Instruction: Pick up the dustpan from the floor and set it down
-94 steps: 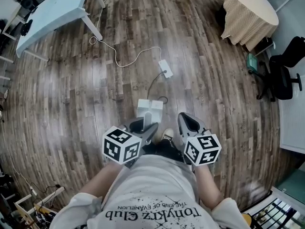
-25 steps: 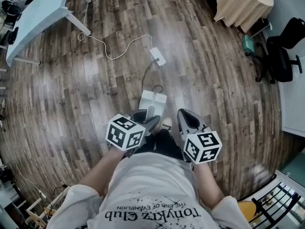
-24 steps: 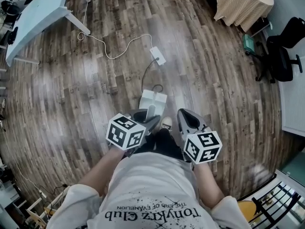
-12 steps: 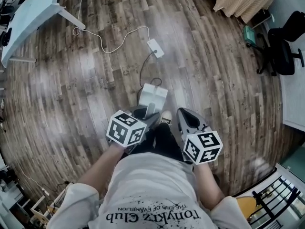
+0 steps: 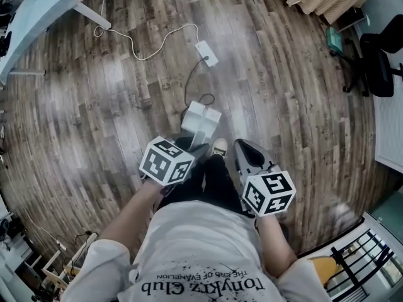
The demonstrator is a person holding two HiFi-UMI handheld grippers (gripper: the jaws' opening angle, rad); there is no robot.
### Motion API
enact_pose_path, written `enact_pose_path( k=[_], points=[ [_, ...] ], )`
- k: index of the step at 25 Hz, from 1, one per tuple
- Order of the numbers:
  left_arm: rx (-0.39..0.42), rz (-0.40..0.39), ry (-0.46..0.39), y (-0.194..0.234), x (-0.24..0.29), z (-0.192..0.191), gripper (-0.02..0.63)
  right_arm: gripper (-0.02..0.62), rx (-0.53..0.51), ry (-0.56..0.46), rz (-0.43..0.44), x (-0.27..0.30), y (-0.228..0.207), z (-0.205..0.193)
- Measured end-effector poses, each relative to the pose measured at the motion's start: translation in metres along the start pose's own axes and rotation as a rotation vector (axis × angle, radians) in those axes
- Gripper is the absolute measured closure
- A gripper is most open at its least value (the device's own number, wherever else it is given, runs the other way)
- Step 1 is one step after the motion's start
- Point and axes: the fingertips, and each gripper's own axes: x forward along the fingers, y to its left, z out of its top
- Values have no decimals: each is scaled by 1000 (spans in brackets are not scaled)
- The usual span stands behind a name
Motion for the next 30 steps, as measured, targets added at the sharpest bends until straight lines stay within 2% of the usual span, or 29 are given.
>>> enact_pose_path(
  k=[7, 14, 22, 30],
  points=[
    [14, 11, 53, 7, 12, -9, 482, 569, 16, 1, -5, 2, -8, -1],
    [65, 26, 133, 17, 26, -15, 482, 569, 36, 9, -17, 5, -15, -4],
    [57, 30, 122, 24, 41, -4, 482, 569, 51, 16, -19, 6, -20, -10],
    [48, 59, 74, 36, 50, 11, 482, 569, 57, 17, -20, 7, -20, -12]
  ],
)
